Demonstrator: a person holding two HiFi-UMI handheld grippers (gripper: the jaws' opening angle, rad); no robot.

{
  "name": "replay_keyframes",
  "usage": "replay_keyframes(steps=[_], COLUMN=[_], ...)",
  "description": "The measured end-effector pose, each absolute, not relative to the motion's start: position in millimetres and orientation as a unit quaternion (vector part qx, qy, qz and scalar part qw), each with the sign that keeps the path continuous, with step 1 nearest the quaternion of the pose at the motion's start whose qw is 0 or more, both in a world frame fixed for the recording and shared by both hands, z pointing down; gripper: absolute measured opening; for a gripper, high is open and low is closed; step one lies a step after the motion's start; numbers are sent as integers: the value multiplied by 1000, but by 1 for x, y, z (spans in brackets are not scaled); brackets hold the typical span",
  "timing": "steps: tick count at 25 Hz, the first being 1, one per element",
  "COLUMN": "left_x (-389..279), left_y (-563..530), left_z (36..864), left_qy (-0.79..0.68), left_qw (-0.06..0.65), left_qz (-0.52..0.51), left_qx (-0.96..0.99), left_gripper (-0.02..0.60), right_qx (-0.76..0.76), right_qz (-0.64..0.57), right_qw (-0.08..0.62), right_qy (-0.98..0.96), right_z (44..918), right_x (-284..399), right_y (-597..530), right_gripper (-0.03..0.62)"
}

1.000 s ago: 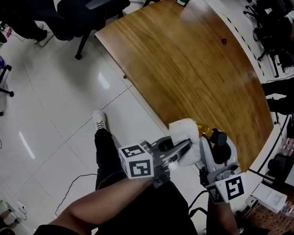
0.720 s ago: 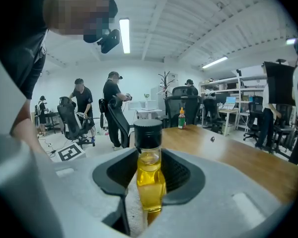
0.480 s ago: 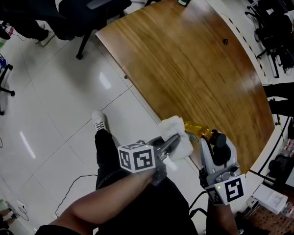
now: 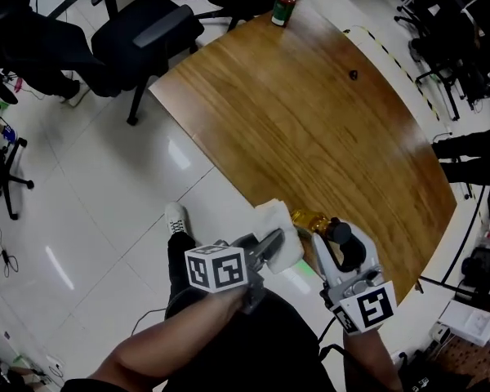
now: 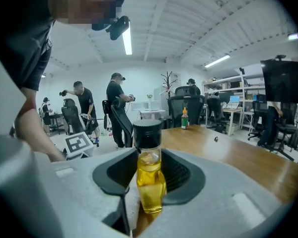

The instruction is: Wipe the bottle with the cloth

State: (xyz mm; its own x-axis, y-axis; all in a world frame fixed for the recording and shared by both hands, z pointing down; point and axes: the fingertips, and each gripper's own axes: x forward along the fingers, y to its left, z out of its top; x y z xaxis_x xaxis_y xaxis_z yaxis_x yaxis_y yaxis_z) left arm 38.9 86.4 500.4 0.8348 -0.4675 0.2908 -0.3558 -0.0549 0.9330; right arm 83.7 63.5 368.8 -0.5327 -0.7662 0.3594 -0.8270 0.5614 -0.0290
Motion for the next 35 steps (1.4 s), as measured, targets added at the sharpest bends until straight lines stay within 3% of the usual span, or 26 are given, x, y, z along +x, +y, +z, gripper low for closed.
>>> replay_keyframes(steps=[8, 13, 20, 27, 29, 31, 35], left_x=[-12, 4, 91, 148, 150, 147, 145], left_y=[20, -31, -46, -3, 21, 37, 45], left_z=[413, 385, 369, 386, 407, 433, 446], left_qy=[-271, -201, 81, 226, 242, 246, 257], left_qw=[540, 527, 622, 723, 693, 614, 535], left_qz=[-65, -41, 14, 89, 156, 227, 269], left_qx=[794, 825, 779, 647, 661, 715, 758], left_gripper=[100, 100, 100, 100, 100, 100, 100], right_qx=[445, 469, 481, 536, 542, 544, 546], right_qz=[95, 96, 118, 121, 119, 115, 109], right_qw=[161, 136, 114, 110, 111, 114, 113], right_qy=[-876, -867, -861, -828, -824, -824, -823], right_z=[369, 359, 358, 360, 360, 361, 361], right_x=[79, 66, 67, 64, 65, 65, 66], right_y=[70, 66, 66, 64, 65, 65, 65], right_gripper=[135, 135, 133, 133, 133, 133, 133])
